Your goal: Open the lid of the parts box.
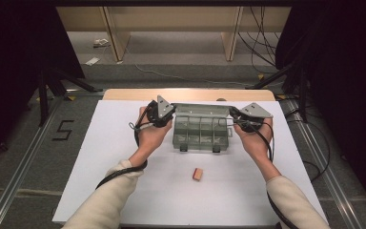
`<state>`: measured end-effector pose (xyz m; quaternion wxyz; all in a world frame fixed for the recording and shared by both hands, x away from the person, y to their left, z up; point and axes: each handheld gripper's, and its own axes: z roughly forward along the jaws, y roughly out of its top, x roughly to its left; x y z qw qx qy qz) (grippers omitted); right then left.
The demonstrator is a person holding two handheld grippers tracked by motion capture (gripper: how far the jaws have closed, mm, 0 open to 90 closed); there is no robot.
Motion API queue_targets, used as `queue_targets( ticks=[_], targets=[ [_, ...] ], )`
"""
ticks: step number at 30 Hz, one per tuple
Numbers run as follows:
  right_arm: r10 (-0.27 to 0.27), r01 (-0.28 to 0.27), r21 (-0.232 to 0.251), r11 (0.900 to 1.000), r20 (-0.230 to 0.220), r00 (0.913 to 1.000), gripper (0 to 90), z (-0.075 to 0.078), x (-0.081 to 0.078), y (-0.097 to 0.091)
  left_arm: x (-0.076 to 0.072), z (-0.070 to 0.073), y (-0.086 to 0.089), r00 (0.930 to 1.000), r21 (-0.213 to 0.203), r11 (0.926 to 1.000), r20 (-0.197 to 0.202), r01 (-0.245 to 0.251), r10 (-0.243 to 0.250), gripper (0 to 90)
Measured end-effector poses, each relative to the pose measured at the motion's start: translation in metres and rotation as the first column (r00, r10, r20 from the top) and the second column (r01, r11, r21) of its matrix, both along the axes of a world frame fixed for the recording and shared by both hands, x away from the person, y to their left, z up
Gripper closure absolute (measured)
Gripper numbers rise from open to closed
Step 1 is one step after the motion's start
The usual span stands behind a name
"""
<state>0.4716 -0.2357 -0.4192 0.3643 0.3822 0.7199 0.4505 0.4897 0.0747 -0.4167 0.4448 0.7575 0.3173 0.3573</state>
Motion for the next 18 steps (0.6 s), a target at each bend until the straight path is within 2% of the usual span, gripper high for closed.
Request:
queue_targets(
  ticks=[18],
  targets=[
    [-0.024,0.024,0.017,0.9996,-0.002,0.9997,85.0,0.0028,0.008,0.0011,0.0094,0.0034,-0.0013,0.9999,-0.018,0.9998,-0.012,-0.008,0.008,83.4]
  ],
)
